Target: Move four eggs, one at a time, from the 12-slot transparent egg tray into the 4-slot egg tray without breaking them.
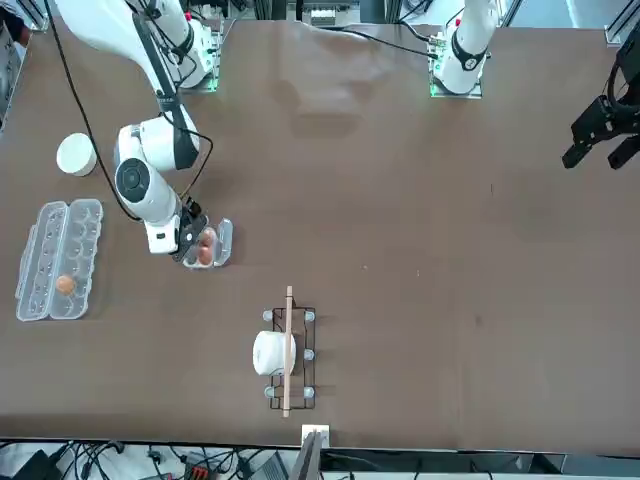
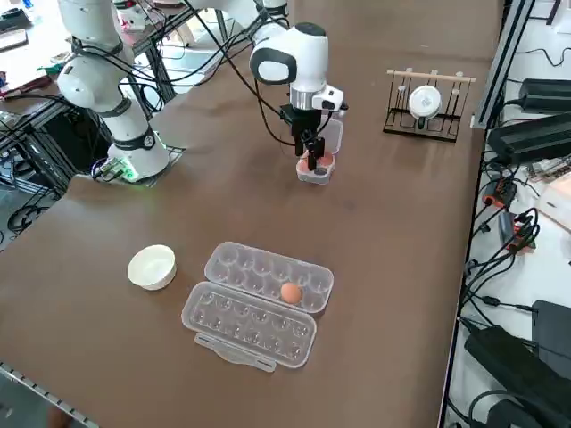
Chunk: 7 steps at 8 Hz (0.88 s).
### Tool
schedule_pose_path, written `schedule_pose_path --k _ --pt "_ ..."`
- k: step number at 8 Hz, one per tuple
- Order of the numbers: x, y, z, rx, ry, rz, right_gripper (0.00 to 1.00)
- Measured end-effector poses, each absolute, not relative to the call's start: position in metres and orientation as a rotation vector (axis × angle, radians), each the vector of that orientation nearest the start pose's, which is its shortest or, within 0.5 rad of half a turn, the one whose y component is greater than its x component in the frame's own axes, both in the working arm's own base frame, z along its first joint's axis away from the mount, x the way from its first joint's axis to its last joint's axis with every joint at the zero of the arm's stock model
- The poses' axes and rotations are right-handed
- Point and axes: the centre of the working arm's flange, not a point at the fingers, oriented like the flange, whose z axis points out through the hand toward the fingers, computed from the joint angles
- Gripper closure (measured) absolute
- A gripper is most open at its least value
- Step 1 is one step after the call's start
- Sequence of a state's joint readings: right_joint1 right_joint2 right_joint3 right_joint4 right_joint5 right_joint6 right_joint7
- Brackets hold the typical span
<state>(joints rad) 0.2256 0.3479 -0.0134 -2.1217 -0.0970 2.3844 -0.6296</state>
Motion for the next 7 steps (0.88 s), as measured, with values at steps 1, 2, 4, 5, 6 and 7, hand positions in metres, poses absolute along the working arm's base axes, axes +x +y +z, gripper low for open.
schedule_pose_path --k 1,2,4,5,6,7 --pt "0.555 0.119 0.239 -2.86 -1.407 0.155 0.0" --pt "0.555 0.119 0.239 -2.861 -1.405 0.154 0.0" --pt "0.558 0.114 0.249 -2.88 -1.382 0.128 0.0" --pt "0.562 0.102 0.259 -2.903 -1.348 0.108 0.0" --pt "0.567 0.08 0.27 -2.934 -1.292 0.089 0.0" --pt "0.572 0.052 0.282 -2.958 -1.252 0.064 0.0"
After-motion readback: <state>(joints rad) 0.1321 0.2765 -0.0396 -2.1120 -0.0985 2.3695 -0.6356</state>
